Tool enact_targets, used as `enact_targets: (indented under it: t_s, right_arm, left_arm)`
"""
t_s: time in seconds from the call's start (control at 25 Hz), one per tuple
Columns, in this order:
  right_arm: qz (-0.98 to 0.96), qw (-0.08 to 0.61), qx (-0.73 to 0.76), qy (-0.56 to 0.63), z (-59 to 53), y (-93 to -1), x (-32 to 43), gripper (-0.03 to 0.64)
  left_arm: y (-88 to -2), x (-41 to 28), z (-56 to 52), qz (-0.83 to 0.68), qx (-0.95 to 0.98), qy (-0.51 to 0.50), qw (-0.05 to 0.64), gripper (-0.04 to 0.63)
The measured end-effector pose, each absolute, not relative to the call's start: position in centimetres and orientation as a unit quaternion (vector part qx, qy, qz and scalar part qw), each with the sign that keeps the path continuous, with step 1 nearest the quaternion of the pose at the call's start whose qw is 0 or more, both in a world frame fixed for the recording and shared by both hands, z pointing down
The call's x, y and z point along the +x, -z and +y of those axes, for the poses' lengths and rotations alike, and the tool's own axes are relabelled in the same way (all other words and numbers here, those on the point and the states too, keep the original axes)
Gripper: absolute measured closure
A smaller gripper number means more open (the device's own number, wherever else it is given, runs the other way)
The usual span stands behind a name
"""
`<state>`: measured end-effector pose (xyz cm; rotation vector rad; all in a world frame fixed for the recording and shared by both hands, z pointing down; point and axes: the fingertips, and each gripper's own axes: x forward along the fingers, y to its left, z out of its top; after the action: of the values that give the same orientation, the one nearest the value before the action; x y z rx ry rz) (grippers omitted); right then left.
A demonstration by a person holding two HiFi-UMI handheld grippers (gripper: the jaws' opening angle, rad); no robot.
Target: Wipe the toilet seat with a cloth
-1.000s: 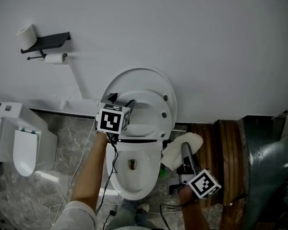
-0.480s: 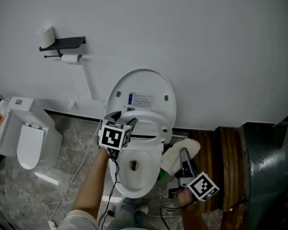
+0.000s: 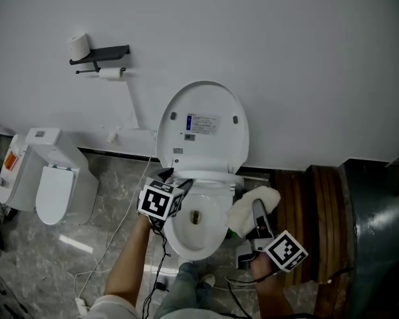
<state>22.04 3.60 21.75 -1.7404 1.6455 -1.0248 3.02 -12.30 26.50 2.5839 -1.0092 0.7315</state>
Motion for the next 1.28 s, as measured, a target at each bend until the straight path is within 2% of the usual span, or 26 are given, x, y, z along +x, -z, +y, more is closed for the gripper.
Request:
enact_targets:
  t_s: [0.24,0.36,0.48,0.72,1.28]
  right_arm:
    - [0.654,0.296,-0.594,0.363,3.7,-20.6,20.1,0.517]
    - [0.634,0.277,-0.616,0.376,4.4,-21.9,20.7,0.517]
    - [0.636,0.287,-0.608,0.379,4.3,-21.7,20.3,0.517]
    - [0.608,0.258,-0.636,0.399,4.9,-23.9,20.6,0.517]
    - [0.639,0.264,-0.611,0.386,5.0,-25.6,20.4,0.517]
  left_arm:
    - [-28.3,2.1,-8.6,-0.333,0.896,-0.268,0.122,0.299]
    - [-29.3,1.7,-7.0,-0.317,0.898,-0.281,0.120,0.300]
    - [-30.4,1.3,-5.3,-0.297,0.899,-0.297,0.124,0.300]
    - [-31.2,1.0,-3.6,-0.299,0.904,-0.285,0.111,0.299]
    - [-36.0,-0.4,1.4,-0.250,0.905,-0.332,0.090,0.301]
